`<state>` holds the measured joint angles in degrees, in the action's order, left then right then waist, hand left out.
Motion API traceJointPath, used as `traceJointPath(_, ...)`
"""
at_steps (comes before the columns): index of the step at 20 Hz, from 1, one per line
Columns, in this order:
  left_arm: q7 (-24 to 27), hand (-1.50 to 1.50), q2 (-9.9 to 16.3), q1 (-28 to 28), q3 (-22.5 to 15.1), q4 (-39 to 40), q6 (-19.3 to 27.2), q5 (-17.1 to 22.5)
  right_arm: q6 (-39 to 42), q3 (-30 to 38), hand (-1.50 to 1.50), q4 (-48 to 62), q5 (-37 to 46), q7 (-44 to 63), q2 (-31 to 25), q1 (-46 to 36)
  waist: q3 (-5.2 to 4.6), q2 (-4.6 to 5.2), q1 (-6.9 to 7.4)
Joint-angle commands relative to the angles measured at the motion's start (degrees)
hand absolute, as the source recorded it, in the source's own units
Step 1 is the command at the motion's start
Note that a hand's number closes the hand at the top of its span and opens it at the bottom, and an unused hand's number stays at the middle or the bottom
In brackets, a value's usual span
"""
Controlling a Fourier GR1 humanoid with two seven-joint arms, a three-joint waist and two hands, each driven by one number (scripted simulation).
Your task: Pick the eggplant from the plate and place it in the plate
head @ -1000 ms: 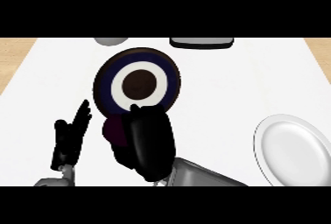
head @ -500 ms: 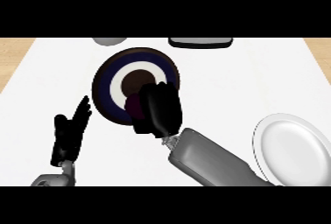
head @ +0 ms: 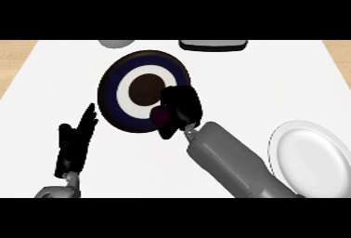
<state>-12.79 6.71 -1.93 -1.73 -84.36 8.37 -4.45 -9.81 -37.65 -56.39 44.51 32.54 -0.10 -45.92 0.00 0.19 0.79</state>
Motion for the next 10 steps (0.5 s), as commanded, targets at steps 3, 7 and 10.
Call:
traceJointPath(3, -0.82, 0.0, 1.34, -0.49, 1.87, -0.13, -0.53, 0.42, 3.61, 3.57, -1.5, -1.29, -4.99, -12.71, -1.1, 0.85, 0.01, -0.18, -0.48)
traceJointPath(7, 0.89, 0.0, -2.42, 2.05, -1.37, -0.83, 1.42, -1.06, -3.93, 8.63, -1.5, -7.99, -12.07, -22.05, 0.05, 3.44, 0.12, -0.07, -0.24)
traceJointPath(10, -0.34, 0.0, 1.01, -0.24, 1.54, -0.4, -0.73, 0.58, -7.53, 12.21, -1.5, -12.7, -21.37, -26.0, 0.07, 6.92, 0.17, 0.02, -0.05)
